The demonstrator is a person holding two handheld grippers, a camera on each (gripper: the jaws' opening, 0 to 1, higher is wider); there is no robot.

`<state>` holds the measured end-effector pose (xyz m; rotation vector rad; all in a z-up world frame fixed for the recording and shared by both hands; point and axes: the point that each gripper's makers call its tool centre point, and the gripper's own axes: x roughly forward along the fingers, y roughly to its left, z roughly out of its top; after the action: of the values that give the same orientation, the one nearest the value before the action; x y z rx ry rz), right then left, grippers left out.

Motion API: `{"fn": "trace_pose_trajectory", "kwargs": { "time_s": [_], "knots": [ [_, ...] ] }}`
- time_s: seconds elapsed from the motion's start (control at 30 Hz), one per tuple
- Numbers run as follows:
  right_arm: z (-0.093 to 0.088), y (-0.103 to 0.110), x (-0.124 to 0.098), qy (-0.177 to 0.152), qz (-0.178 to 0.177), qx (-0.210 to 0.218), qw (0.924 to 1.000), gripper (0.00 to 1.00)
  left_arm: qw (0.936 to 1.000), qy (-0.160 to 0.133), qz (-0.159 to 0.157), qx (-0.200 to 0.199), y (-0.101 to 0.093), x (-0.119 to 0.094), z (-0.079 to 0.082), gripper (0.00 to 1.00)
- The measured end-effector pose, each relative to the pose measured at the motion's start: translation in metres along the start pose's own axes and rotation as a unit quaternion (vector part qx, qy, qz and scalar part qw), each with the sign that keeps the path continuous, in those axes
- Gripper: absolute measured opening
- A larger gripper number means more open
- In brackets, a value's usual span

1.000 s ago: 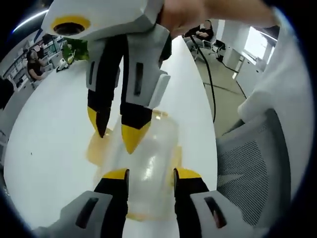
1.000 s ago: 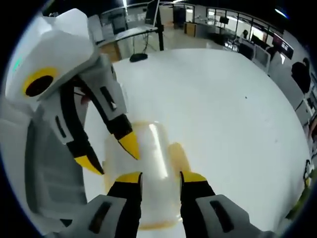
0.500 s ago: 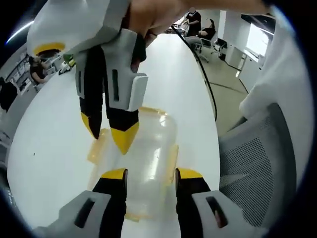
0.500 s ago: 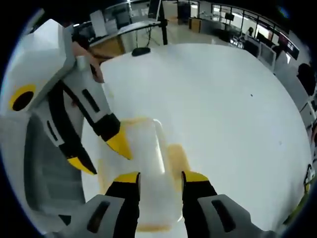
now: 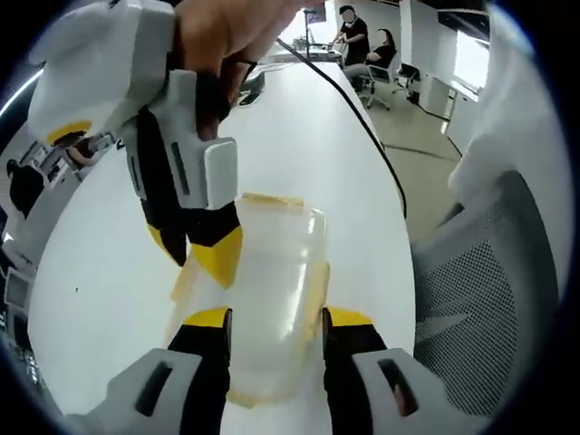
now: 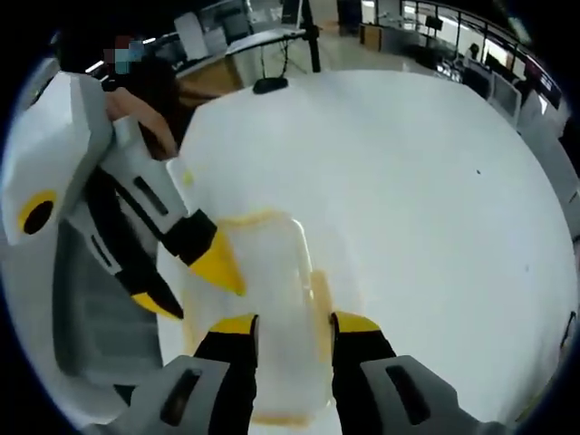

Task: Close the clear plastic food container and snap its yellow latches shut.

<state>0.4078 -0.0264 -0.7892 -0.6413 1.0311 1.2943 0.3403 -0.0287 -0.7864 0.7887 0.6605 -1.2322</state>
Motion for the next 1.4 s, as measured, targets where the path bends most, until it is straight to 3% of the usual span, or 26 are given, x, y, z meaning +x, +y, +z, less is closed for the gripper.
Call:
{"fn": "trace_pose_trajectory", "kwargs": {
  "time_s": [0.37,0.57,0.9,0.97,1.13,1.4],
  "knots": [
    [-0.001,-0.002,0.003,0.036,0.033,0.006,0.9988,0.3,0.9995,0.009,0.027,0.013,0.0,0.006,0.003,0.42],
    [-0.002,-0.002,0.004,0.055,0.042,0.0,0.9976,0.3,0.9979,0.016,0.049,0.039,-0.001,0.009,0.003,0.43],
    [-0.003,-0.001,0.006,0.091,0.063,-0.012,0.9938,0.29,0.9961,0.035,0.074,0.034,0.001,0.011,0.003,0.4],
    [-0.003,-0.002,0.009,0.099,0.067,-0.013,0.9927,0.29,0.9945,0.036,0.077,0.06,0.002,0.013,0.005,0.37],
    [0.002,0.003,0.01,0.119,0.077,-0.021,0.9897,0.27,0.9951,0.033,0.084,0.039,0.001,0.011,0.001,0.36],
    [-0.003,0.004,0.008,0.111,0.078,-0.023,0.9905,0.28,0.9946,0.034,0.087,0.046,0.002,0.013,0.003,0.37]
  ]
}}
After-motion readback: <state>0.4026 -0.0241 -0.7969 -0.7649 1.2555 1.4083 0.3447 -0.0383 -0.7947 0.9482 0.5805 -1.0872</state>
